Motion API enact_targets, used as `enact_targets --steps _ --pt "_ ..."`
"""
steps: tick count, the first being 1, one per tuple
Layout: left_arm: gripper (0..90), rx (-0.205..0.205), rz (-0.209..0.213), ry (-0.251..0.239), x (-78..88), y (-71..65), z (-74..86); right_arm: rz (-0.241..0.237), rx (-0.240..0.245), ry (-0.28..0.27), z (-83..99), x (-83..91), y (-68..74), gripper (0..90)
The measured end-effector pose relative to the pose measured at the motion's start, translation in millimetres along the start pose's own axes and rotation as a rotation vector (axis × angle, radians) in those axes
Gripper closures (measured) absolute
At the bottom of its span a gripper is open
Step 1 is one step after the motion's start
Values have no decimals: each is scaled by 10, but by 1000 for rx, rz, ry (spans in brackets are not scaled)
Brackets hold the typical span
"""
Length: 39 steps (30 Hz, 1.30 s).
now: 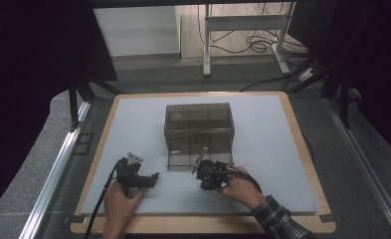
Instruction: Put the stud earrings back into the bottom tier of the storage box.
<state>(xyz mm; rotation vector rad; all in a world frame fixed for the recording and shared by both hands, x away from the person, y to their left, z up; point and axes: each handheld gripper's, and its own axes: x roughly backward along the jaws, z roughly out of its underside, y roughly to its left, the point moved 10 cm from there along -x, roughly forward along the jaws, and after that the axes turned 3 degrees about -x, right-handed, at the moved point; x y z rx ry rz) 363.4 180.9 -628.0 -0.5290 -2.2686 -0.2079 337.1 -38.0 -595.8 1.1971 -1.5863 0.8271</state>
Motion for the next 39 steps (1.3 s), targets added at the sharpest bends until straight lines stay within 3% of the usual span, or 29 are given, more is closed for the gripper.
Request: enact_targets --steps 17,31,39 --pt "0 4 0 -4 -3 -3 -4 -23 -40 -30 -70 220 -142 850" --pt "0 0 -1 -4 -2 1 -4 -4 -75 -66 -188 375 -321 850" --pt "0 0 0 -4 -2 1 -4 33 -95 -87 -297 447 -500 850"
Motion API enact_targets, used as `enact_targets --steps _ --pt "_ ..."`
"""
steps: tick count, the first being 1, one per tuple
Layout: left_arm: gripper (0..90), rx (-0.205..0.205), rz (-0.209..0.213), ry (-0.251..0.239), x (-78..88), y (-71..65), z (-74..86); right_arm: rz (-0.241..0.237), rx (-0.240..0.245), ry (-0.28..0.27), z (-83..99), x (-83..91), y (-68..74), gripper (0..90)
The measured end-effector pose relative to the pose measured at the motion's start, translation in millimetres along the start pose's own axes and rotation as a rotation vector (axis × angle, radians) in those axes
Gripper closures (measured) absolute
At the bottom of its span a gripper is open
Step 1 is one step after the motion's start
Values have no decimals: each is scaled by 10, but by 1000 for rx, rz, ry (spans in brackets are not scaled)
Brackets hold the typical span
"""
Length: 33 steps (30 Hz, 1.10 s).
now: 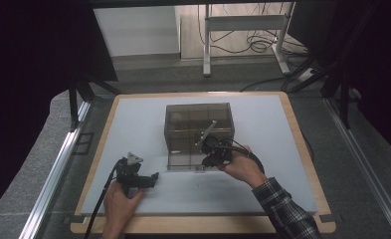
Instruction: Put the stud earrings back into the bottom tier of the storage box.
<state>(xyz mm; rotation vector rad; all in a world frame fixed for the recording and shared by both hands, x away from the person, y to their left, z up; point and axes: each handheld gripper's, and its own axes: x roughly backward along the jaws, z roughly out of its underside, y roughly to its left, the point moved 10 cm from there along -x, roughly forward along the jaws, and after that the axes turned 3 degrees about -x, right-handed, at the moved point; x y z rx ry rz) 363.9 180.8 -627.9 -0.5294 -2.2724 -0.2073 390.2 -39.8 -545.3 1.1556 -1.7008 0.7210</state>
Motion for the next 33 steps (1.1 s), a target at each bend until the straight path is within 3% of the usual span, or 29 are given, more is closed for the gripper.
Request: enact_targets --steps 13,33 --pt "0 -3 0 2 1 2 2 42 -23 -17 -103 -59 -204 849" --pt "0 1 1 3 2 -1 4 55 -34 24 -22 -433 -332 847"
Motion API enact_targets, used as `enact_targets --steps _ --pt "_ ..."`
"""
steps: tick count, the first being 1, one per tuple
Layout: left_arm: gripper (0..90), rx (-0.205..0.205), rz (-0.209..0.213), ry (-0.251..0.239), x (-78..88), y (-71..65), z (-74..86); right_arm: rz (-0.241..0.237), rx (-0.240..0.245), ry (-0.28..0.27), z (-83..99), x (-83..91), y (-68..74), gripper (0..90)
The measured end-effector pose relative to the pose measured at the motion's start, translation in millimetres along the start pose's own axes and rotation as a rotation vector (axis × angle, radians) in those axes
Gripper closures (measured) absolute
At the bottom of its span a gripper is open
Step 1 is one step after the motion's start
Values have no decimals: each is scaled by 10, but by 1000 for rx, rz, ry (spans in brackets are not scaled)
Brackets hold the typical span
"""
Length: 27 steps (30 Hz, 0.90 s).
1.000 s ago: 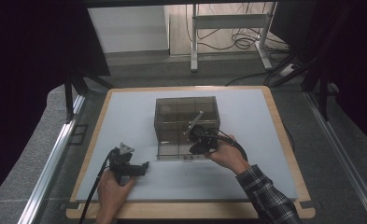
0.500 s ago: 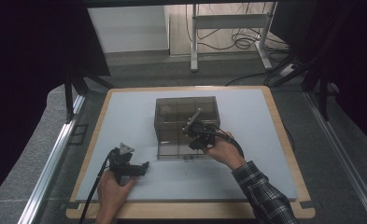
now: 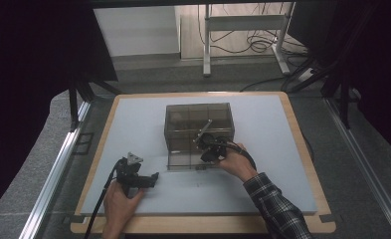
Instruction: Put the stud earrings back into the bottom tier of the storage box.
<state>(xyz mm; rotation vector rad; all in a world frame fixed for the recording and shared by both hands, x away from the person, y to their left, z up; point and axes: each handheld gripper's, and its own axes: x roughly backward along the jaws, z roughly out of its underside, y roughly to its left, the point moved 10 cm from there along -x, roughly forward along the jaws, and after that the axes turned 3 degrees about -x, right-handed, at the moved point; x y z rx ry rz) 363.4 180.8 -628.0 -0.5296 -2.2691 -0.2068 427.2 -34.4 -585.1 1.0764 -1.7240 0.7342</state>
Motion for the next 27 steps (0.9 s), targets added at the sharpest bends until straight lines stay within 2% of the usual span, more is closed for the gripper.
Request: enact_targets --steps 7,10,19,27 --pt "0 0 0 0 0 0 0 -2 -3 10 26 -58 -16 845" --pt "0 0 0 0 0 0 0 -5 -5 5 20 -55 -23 817" --pt "0 0 0 0 0 0 0 -21 -15 -29 -36 83 -5 784" --pt "0 0 0 1 0 0 1 -48 -16 -46 -29 245 113 804"
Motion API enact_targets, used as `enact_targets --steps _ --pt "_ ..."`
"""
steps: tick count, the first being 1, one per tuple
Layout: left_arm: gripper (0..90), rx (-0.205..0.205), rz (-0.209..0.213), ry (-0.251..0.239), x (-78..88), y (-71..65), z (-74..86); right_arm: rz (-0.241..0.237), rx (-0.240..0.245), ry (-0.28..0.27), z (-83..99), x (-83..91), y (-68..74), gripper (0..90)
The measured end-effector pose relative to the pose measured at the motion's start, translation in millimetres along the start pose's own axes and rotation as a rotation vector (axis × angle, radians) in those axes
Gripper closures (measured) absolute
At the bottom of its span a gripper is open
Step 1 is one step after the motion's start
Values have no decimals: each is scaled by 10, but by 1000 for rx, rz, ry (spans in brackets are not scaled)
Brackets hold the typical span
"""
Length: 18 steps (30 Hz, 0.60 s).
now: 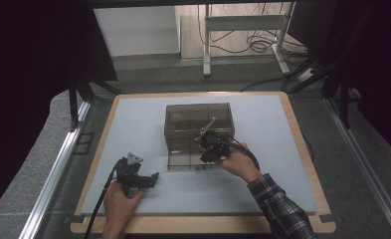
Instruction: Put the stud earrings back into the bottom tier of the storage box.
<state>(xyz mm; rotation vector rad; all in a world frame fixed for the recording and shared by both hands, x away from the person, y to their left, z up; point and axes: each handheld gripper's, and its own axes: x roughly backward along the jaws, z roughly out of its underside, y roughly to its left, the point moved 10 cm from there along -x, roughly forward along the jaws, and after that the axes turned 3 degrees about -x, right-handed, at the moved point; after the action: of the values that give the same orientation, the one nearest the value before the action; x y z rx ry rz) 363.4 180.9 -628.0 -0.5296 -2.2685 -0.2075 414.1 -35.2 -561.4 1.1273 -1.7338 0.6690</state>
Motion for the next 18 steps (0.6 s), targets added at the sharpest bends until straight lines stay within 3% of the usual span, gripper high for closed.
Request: enact_targets --steps 9,18 --pt "0 0 -1 -4 -3 1 -4 -24 36 -16 -12 92 205 848" --pt "0 0 -1 -4 -3 1 -5 -61 48 1 92 1 382 850"
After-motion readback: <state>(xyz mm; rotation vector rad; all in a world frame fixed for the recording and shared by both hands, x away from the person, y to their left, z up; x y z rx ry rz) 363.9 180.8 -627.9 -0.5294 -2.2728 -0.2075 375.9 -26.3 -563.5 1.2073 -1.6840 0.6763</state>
